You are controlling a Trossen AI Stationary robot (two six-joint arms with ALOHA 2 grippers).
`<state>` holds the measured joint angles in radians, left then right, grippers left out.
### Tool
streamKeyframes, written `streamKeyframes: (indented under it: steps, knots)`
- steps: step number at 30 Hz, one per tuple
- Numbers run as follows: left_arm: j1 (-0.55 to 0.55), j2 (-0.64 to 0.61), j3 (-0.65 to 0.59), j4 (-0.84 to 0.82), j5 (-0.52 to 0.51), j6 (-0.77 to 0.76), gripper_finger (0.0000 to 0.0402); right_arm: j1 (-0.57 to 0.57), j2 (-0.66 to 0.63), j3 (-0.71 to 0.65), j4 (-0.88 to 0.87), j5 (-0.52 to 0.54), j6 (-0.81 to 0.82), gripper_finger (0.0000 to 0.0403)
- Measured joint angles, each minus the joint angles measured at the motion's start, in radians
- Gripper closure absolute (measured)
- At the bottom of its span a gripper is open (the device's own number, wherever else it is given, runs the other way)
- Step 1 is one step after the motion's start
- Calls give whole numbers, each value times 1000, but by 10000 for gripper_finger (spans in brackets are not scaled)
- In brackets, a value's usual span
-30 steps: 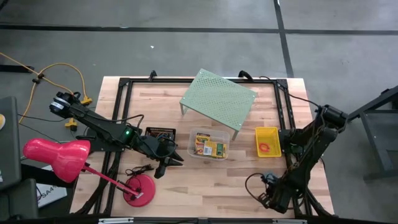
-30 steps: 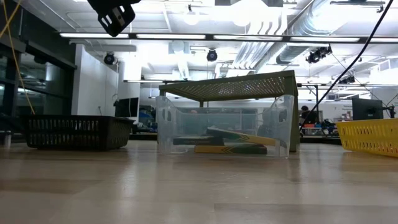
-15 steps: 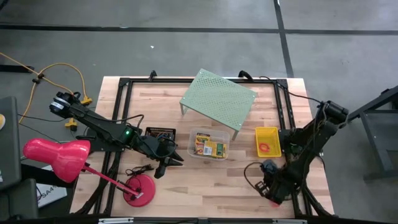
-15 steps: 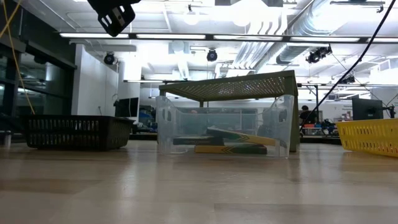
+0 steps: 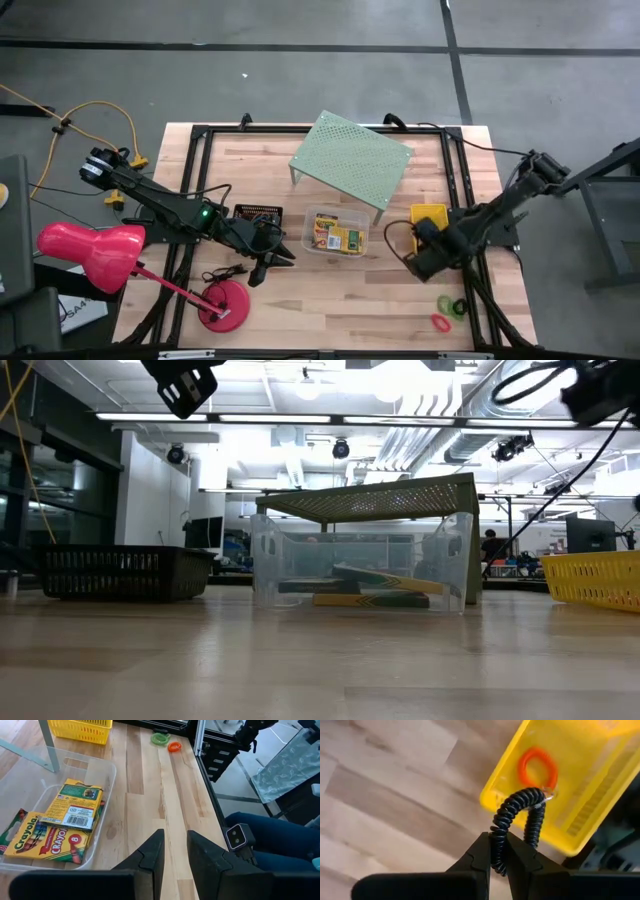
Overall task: Pick & Place Office Desk Supplies
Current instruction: Put the left black spring keychain into the yellow bin
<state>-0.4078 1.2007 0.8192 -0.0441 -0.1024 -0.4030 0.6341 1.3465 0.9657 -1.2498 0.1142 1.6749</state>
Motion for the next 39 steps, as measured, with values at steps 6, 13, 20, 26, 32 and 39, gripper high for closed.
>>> streamKeyframes:
  steps: [6, 13, 20, 26, 32, 39]
  knots:
    - [0, 0, 0, 0, 0, 0, 324, -110, 0, 0, -29, 26, -130, 374]
    - [0, 0, 0, 0, 0, 0, 324, -159, 1, -89, 2, 24, -161, 374]
    - [0, 0, 0, 0, 0, 0, 324, -159, 1, -163, 80, 18, -160, 373]
    - [0, 0, 0, 0, 0, 0, 324, -159, 1, -165, 81, 18, -161, 373]
    - [0, 0, 0, 0, 0, 0, 324, -159, 1, -165, 93, 18, -160, 373]
    - [0, 0, 0, 0, 0, 0, 324, -159, 1, -165, 98, 18, -161, 373]
